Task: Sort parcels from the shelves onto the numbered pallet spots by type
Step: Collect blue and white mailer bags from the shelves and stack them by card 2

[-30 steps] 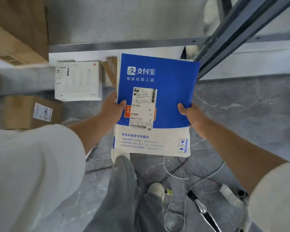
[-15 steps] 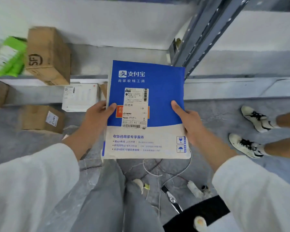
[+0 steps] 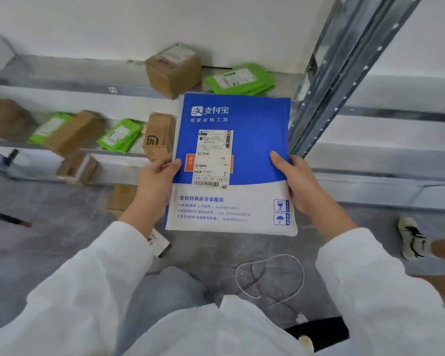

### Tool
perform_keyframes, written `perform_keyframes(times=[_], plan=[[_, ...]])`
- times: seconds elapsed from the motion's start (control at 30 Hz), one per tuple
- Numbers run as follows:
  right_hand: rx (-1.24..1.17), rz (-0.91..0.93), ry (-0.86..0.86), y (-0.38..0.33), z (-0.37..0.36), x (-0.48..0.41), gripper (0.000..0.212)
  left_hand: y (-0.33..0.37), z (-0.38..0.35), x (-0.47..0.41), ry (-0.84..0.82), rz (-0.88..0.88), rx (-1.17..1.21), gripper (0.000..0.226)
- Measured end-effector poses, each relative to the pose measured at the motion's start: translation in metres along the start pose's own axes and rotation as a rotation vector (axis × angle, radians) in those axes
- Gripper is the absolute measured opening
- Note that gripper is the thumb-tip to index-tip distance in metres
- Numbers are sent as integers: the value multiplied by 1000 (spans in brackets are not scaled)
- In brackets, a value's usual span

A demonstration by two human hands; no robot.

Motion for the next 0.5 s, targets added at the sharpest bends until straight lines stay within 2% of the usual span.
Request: perform_keyframes(times=[0.17, 0.3, 0.5], plan=[[30, 127, -54, -24, -45, 31, 37, 18, 36, 53, 81, -77, 148, 22], [-29, 161, -115, -19, -88, 49, 36, 37, 73, 81, 171, -119, 166, 34], [24, 185, -215, -29, -169, 62, 36, 48, 144, 120, 277, -166, 227, 33]])
Point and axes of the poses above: each hand's wrist, its own x-axis away from the middle knuckle, its own z-axis out of the back of the hand, y = z × x, the point moved 5 cm from there along -x, towards the middle knuckle, and after that the axes turned 10 degrees about -y, right-handed, at the moved point
